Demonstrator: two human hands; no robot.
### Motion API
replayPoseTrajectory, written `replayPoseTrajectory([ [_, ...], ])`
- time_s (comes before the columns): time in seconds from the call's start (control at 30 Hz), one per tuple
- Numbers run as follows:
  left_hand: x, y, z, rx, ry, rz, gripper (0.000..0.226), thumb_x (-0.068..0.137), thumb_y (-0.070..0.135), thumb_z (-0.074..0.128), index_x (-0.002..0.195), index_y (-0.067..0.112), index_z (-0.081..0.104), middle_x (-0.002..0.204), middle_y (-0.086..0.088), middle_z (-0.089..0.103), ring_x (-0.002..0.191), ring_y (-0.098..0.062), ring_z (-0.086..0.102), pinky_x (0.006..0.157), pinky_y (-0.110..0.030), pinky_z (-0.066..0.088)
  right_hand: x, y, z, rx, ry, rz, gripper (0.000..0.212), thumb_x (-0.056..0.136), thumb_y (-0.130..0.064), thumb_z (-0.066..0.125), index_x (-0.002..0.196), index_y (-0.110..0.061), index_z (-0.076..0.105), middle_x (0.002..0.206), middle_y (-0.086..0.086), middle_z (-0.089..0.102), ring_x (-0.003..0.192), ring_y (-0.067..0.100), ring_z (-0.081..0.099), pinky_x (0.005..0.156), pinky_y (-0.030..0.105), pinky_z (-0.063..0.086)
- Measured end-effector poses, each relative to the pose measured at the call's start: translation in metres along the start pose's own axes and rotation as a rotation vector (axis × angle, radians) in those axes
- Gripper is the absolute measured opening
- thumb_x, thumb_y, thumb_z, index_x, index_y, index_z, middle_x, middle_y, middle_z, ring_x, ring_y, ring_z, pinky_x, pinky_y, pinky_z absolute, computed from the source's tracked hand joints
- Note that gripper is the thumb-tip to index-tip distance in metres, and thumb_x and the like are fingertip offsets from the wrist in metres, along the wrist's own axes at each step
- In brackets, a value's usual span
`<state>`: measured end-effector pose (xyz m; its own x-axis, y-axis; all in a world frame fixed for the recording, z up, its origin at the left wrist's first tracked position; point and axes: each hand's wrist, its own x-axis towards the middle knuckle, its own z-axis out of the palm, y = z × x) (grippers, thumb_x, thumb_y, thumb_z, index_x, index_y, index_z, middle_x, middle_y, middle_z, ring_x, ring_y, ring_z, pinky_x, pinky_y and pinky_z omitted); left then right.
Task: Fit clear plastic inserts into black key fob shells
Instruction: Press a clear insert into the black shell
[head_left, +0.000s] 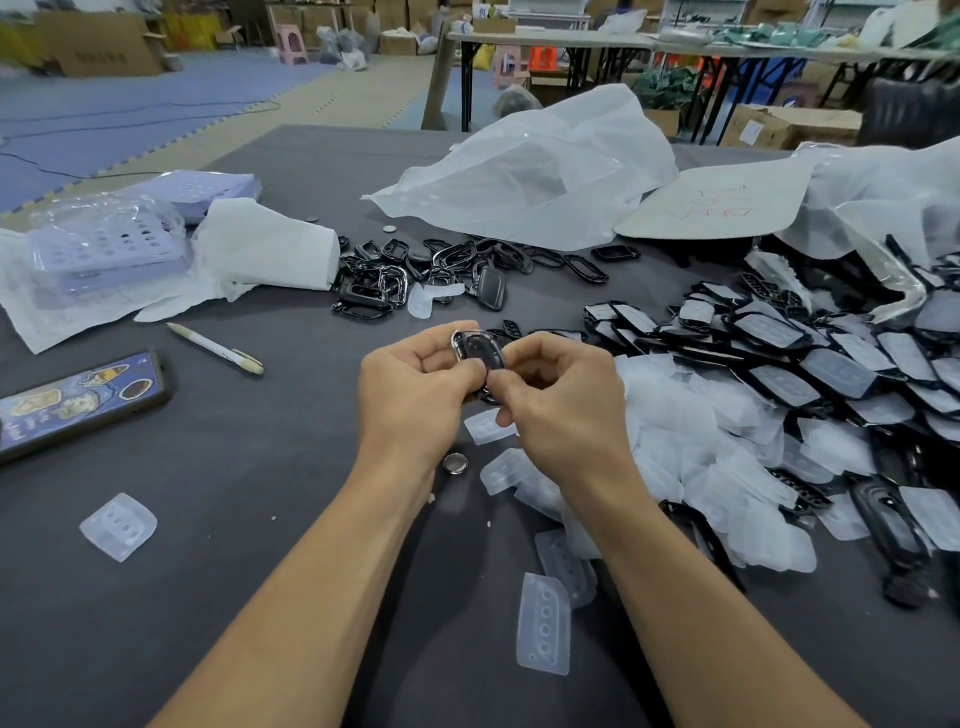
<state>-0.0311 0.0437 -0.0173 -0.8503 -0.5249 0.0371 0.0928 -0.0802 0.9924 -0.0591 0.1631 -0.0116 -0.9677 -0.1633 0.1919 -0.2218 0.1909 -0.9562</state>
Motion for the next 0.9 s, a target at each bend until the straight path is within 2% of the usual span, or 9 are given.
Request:
replayPoseTrajectory([
  [0.07,-0.001,-0.002,0.0,0.028,-0.091,-0.049,0.015,0.089,0.005,0.067,0.088,0.011,0.08,0.08,-0.009,0.079,0.065,-0.02,0.071,0.07,-0.036,0.058,-0.001,-0.002,-0.001,0.104,0.011,0.024,0.018,0.084,0.002,0.076,0.075,-0.013,0.072,0.06,0.0,0.071,0.048,0.009,0.065,0.045,0.015,0.046],
  [0.13,0.001,-0.003,0.002,0.053,-0.113,-0.069,0.02,0.094,0.01,0.063,0.083,0.01,0.08,0.079,-0.019,0.077,0.062,-0.025,0.07,0.07,-0.044,0.057,0.0,-0.002,-0.003,0.082,-0.009,0.022,0.015,0.086,-0.003,0.075,0.077,-0.014,0.073,0.06,-0.001,0.071,0.048,0.008,0.066,0.045,0.017,0.048],
  [0.3,0.006,0.001,-0.001,0.03,0.116,-0.012,0.041,0.094,-0.002,0.062,0.067,0.023,0.081,0.068,0.0,0.077,0.06,-0.014,0.072,0.062,-0.03,0.063,-0.007,-0.002,0.007,-0.38,-0.017,-0.137,0.023,0.092,-0.011,0.064,0.099,-0.028,0.077,0.086,-0.01,0.078,0.085,0.01,0.071,0.08,0.03,0.057],
  [0.4,0.015,0.004,-0.014,-0.04,0.254,-0.012,0.036,0.094,-0.007,0.059,0.072,0.016,0.076,0.063,0.001,0.074,0.057,-0.014,0.07,0.059,-0.029,0.062,-0.01,-0.004,0.003,-0.638,0.038,-0.187,0.024,0.091,-0.016,0.066,0.104,-0.031,0.078,0.092,-0.007,0.076,0.1,0.019,0.063,0.088,0.032,0.048],
  [0.53,0.016,0.006,-0.019,-0.069,0.267,-0.02,0.034,0.093,-0.009,0.059,0.071,0.012,0.075,0.062,-0.002,0.071,0.054,-0.016,0.069,0.053,-0.027,0.059,-0.009,-0.002,-0.002,-0.875,-0.225,-0.205,0.022,0.088,-0.041,0.071,0.108,-0.032,0.076,0.096,-0.01,0.071,0.112,0.017,0.05,0.101,0.029,0.023],
  [0.63,0.013,0.006,-0.016,-0.057,0.24,-0.009,0.034,0.092,-0.009,0.059,0.07,0.012,0.075,0.062,-0.002,0.072,0.055,-0.016,0.071,0.052,-0.025,0.058,-0.007,-0.002,0.003,-0.979,-0.272,-0.249,0.018,0.092,-0.043,0.067,0.104,-0.031,0.073,0.097,-0.01,0.067,0.109,0.018,0.051,0.097,0.03,0.02],
  [0.7,0.012,0.006,-0.016,-0.065,0.238,-0.008,0.034,0.092,-0.009,0.06,0.07,0.012,0.075,0.062,-0.002,0.072,0.055,-0.015,0.071,0.052,-0.024,0.057,-0.005,0.0,0.006,-0.997,-0.231,-0.304,0.012,0.095,-0.037,0.065,0.094,-0.028,0.072,0.089,-0.009,0.068,0.103,0.018,0.055,0.096,0.03,0.024],
  [0.77,0.012,0.007,-0.017,-0.07,0.24,-0.008,0.035,0.091,-0.009,0.06,0.068,0.012,0.075,0.062,-0.003,0.072,0.055,-0.015,0.07,0.052,-0.024,0.057,-0.006,0.004,0.005,-0.855,-0.18,-0.282,0.01,0.095,-0.026,0.067,0.087,-0.024,0.074,0.081,-0.009,0.07,0.09,0.015,0.061,0.095,0.025,0.036],
  [0.9,0.012,0.006,-0.016,-0.064,0.234,-0.031,0.033,0.091,-0.007,0.061,0.07,0.012,0.076,0.064,-0.004,0.073,0.056,-0.015,0.071,0.053,-0.024,0.057,-0.009,0.005,-0.001,-0.464,-0.039,-0.155,0.031,0.084,0.002,0.064,0.084,-0.026,0.078,0.07,-0.021,0.066,0.071,-0.003,0.063,0.067,0.004,0.044],
])
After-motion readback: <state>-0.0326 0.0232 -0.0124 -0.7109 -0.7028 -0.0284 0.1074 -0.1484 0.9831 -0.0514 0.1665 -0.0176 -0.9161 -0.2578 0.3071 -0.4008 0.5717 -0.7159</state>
